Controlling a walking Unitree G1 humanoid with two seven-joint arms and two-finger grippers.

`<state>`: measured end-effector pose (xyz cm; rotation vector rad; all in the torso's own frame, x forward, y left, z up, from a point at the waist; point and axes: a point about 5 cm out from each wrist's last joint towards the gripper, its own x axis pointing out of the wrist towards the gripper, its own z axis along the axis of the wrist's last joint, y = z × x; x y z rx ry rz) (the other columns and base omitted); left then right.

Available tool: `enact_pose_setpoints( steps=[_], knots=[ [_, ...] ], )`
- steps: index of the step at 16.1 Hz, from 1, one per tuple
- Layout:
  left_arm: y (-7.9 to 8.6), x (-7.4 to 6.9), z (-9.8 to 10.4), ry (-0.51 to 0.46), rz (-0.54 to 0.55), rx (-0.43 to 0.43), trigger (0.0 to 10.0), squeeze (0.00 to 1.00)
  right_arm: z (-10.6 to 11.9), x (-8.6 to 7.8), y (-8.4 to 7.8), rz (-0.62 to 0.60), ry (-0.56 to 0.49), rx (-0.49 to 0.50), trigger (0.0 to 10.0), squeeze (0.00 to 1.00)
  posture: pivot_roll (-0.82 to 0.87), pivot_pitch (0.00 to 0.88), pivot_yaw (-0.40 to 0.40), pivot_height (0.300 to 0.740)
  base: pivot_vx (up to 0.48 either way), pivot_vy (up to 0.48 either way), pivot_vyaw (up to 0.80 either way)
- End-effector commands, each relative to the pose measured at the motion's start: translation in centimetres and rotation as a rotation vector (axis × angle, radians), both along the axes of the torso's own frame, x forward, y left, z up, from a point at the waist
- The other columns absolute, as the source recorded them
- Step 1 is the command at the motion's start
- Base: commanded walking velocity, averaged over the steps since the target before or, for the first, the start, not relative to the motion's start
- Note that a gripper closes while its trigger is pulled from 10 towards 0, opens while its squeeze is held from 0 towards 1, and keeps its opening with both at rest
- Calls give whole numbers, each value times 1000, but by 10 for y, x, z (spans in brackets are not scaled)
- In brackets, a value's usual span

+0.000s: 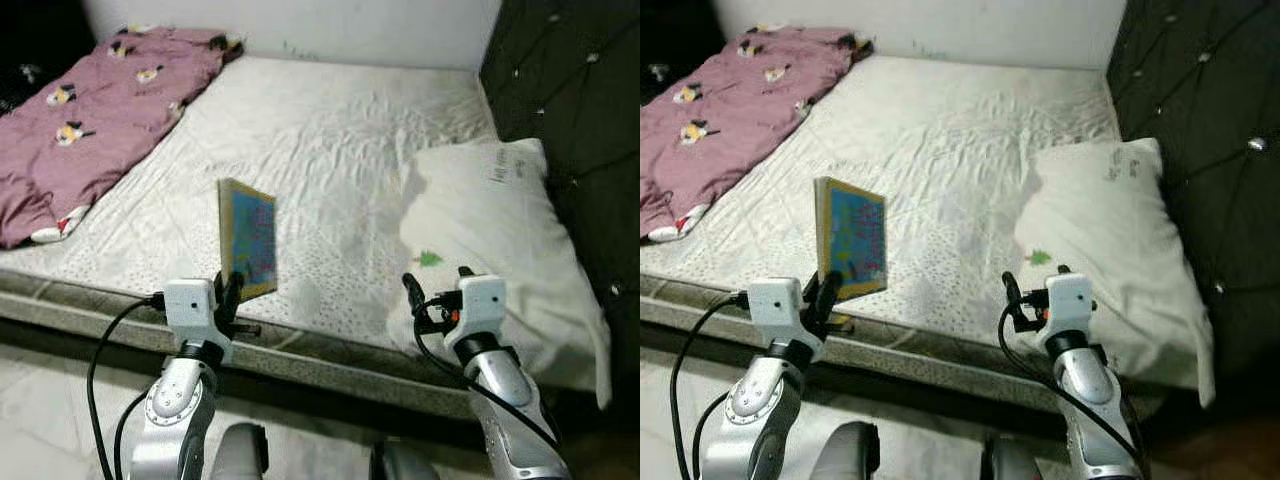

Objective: Clean up the room

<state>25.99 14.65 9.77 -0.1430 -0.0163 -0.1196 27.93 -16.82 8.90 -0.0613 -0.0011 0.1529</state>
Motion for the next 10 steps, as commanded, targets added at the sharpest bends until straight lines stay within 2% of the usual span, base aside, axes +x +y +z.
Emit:
enact_pose_setpoints(
  steps=[1,9,10],
  knots=[
    [5,1,12,-62,14,5,10000,0,3,1,4,8,-10,3,10000,0,31,74,21,639,304,0,0],
    [5,1,12,-59,4,5,10000,0,2,1,4,8,-7,5,10000,0,31,79,24,639,322,0,0],
    [5,2,11,-52,12,5,10000,0,2,1,4,7,-7,3,10000,0,30,79,24,639,0,0,0]
  ],
)
